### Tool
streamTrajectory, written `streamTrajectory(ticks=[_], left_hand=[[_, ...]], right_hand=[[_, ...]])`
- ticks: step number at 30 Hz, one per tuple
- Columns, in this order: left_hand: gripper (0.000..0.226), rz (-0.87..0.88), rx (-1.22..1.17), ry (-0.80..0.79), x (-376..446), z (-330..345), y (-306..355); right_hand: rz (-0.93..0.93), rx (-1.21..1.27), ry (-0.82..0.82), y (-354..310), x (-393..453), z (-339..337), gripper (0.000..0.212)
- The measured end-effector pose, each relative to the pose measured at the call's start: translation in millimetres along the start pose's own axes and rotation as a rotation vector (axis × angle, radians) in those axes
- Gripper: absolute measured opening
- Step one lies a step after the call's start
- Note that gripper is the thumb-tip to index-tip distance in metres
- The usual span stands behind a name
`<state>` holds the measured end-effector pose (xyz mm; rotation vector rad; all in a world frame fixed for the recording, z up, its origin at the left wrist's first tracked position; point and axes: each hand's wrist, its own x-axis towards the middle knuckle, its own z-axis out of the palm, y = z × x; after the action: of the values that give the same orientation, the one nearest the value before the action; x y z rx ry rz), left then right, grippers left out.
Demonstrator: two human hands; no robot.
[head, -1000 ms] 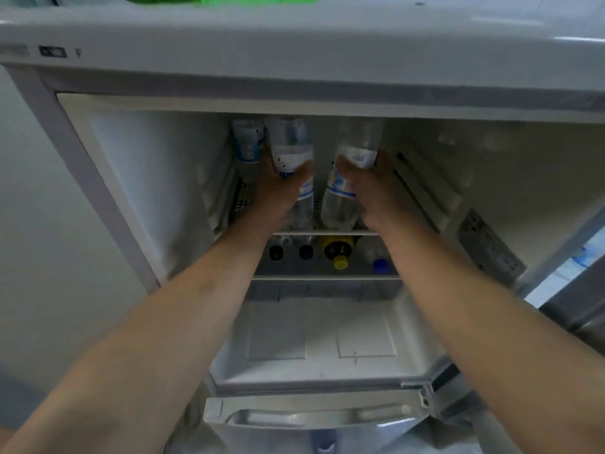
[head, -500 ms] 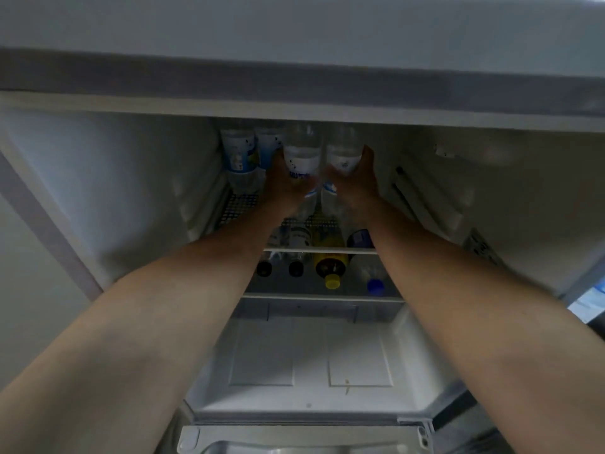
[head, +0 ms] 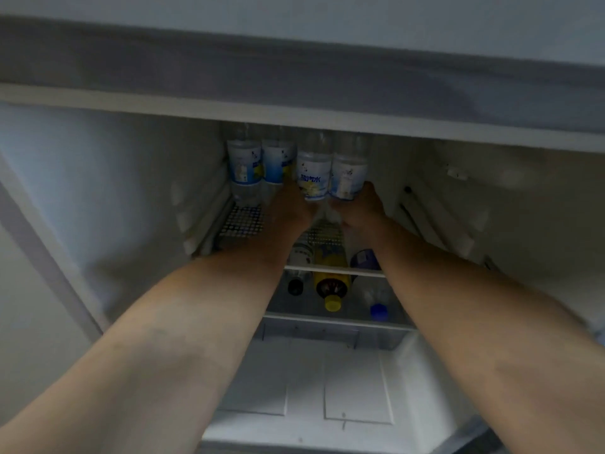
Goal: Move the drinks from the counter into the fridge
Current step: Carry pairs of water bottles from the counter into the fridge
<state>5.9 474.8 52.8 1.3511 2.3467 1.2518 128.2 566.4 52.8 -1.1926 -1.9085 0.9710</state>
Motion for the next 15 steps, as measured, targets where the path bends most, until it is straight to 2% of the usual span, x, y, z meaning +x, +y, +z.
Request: streamTrajectory(ticks=[3,7,11,15], left_hand=[[0.064,-0.053,0.055,0.054,5.3,10.3,1.8],[0.075,-0.102,0.118,0.023,16.1,15.6,5.1],[0.075,-0.121,0.219,-0.054,19.7,14.3,2.6],[0.069,-0.136,0.244,-0.094,16.7,8.0,4.7]], right_hand=[[0.042,-0.010,-0.006,-1.4,11.0,1.3,0.074],[0.065,-0.060,-0.018,-2.8,23.6,1.5,0.070],[0.088,-0.146,-0.083,-5.1,29.7,-1.1,0.055],[0.035,-0.190,-0.140,-8.8,26.0,-3.4,0.041]])
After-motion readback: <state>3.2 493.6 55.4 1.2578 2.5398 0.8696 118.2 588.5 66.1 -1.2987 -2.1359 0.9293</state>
